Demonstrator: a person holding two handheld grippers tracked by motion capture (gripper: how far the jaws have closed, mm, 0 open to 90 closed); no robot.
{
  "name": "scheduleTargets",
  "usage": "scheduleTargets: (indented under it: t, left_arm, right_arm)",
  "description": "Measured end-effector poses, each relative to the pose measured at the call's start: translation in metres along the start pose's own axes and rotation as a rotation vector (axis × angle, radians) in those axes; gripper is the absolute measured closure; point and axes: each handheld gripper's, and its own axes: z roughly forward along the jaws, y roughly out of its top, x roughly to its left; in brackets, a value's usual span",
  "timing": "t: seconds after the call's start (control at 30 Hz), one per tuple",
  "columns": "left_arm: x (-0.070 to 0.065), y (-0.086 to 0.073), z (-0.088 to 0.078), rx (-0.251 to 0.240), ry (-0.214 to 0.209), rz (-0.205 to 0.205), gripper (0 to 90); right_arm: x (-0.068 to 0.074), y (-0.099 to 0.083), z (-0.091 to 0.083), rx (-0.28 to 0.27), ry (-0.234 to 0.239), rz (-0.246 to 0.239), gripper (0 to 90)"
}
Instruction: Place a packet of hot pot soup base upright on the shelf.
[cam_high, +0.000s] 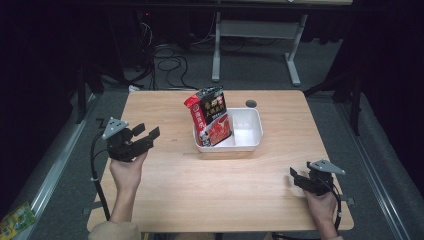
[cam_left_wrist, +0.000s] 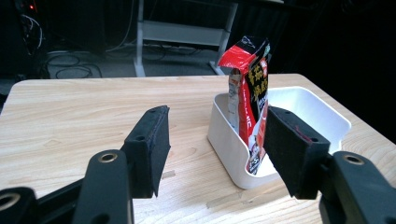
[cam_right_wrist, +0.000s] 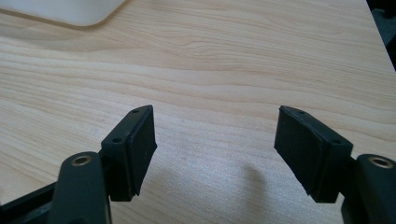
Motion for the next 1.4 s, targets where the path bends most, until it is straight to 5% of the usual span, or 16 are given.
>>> scheduleTargets:
  t: [0.43, 1.23, 1.4]
  left_arm:
    - [-0.008, -0.012, -0.018, -0.036, -0.021, 0.001, 41.3]
    - [-0.010, -0.049, -0.024, -0.014, 0.001, 0.000, 41.1]
    - [-0.009, -0.055, -0.025, 0.006, -0.023, 0.001, 40.9]
  right_arm:
    - [-0.002, -0.001, -0.001, -0.015, 0.007, 0.019, 29.9]
    - [-0.003, -0.001, -0.002, -0.015, 0.021, 0.021, 30.4]
    - [-0.003, -0.001, -0.002, -0.017, 0.022, 0.020, 30.3]
